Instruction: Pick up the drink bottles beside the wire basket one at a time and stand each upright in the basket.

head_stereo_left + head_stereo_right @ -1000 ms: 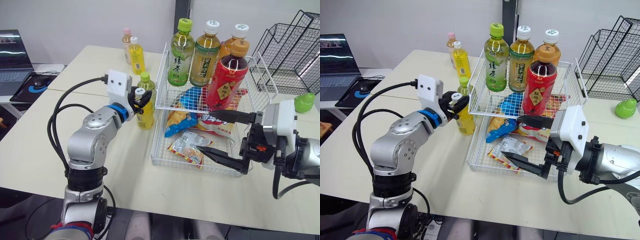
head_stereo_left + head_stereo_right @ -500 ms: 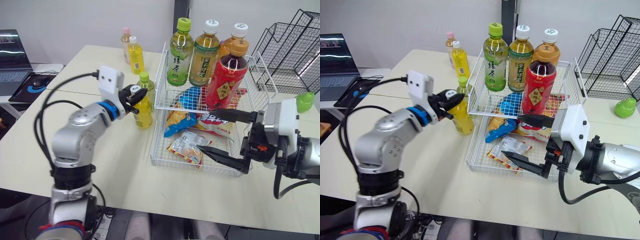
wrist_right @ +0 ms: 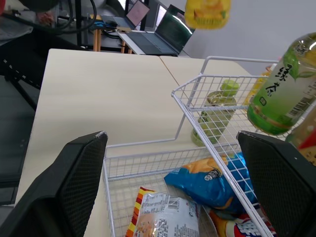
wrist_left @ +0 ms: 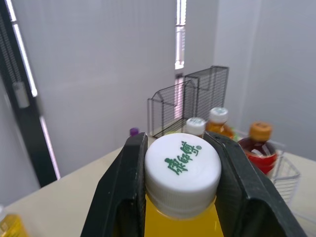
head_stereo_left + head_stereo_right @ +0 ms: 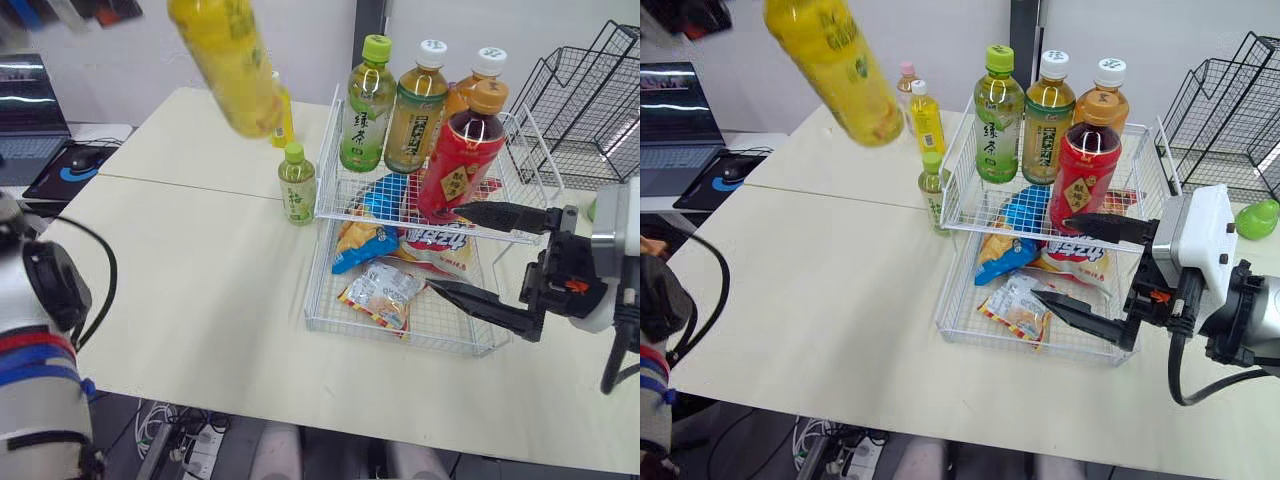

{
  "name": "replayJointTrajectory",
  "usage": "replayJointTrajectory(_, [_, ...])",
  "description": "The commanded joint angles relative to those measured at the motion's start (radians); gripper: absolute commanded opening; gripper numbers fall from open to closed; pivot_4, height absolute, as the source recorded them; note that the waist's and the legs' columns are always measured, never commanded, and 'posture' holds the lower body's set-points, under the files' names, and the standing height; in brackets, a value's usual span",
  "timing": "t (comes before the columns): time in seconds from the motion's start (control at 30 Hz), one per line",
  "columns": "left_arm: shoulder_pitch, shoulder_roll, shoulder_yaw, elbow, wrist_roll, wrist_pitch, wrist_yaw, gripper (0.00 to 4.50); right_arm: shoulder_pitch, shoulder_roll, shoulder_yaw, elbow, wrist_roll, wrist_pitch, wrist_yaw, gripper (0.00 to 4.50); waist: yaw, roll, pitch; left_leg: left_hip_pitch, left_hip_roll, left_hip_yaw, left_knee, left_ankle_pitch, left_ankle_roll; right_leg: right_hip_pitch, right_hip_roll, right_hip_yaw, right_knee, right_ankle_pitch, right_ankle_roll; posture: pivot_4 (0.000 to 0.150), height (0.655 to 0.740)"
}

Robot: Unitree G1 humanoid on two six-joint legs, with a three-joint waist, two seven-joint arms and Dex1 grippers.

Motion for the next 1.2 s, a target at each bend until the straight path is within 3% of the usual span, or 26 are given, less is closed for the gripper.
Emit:
replayJointTrajectory(0.03, [-0.131,-0.055,-0.018,0.085,-0.036,0.028,-0.085,1.36,0.014,-0.022,-0.067,0.000,0.015,0.001,0.006,4.50,-0.001,0.000,0.000,0.000,0.000,0.000,0.000,0.000,0.000,0.000,0.000,0.000,0.000,0.000,0.000,0.150,0.6732])
replayJointTrajectory(0.2, [-0.142,-0.191,-0.120,0.086,0.008,-0.038,-0.176,1.36,0.040,-0.012,-0.103,0.001,0.012,-0.004,-0.004,4.50,-0.002,0.000,0.000,0.000,0.001,0.001,0.000,0.000,0.000,0.000,0.000,0.001,0.000,0.000,-0.001,0.150,0.6732])
replayJointTrajectory(0.5, [-0.050,-0.390,-0.207,0.162,0.151,-0.305,-0.180,1.36,0.090,-0.020,-0.188,-0.015,0.022,0.013,-0.035,4.50,-0.010,0.001,0.000,0.000,0.000,0.002,0.000,0.000,0.000,-0.001,0.000,0.003,0.001,0.002,-0.004,0.150,0.6732])
replayJointTrajectory(1.2, [0.037,-0.511,-0.225,0.249,0.262,-0.435,-0.196,1.36,0.093,-0.038,-0.188,-0.016,0.023,0.010,-0.097,4.50,-0.018,0.002,0.000,0.000,-0.001,0.002,-0.001,0.000,0.000,-0.001,0.001,0.003,0.001,0.002,-0.005,0.150,0.6732])
